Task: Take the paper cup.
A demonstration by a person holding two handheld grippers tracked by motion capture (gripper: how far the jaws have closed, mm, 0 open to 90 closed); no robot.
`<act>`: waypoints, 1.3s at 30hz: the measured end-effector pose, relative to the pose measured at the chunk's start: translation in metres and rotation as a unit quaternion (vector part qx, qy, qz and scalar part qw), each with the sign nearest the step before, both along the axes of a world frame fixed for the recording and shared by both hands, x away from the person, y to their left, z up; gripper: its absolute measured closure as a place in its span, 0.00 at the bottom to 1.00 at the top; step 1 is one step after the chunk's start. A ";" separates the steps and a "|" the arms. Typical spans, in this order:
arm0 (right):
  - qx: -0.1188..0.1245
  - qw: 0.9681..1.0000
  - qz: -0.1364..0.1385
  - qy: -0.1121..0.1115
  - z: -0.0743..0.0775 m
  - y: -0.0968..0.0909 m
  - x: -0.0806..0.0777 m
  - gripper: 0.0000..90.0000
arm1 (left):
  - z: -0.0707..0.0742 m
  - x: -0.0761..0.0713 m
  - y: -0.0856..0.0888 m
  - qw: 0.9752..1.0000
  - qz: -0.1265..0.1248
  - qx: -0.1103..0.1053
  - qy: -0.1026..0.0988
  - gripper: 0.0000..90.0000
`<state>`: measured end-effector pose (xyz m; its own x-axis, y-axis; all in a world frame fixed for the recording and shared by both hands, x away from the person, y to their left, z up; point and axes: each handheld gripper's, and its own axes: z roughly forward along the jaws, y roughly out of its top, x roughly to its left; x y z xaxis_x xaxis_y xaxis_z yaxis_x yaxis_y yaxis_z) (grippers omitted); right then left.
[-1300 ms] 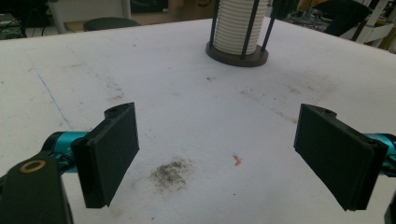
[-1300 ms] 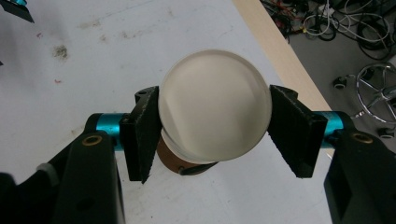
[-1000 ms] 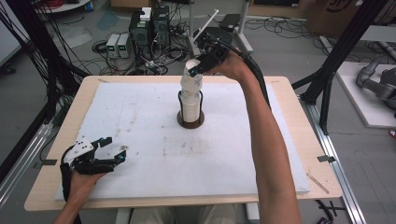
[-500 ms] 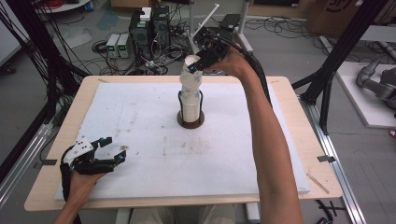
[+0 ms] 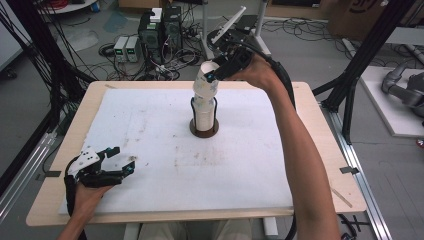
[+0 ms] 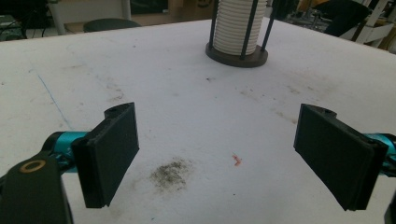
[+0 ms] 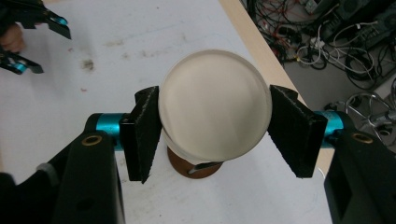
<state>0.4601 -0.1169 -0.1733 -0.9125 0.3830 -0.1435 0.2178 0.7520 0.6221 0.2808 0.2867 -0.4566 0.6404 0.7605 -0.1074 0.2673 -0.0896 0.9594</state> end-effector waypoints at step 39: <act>0.134 0.990 0.033 -0.027 -0.042 -0.074 -0.105 0.42 | 0.000 0.001 0.000 1.000 0.001 -0.002 0.004 0.15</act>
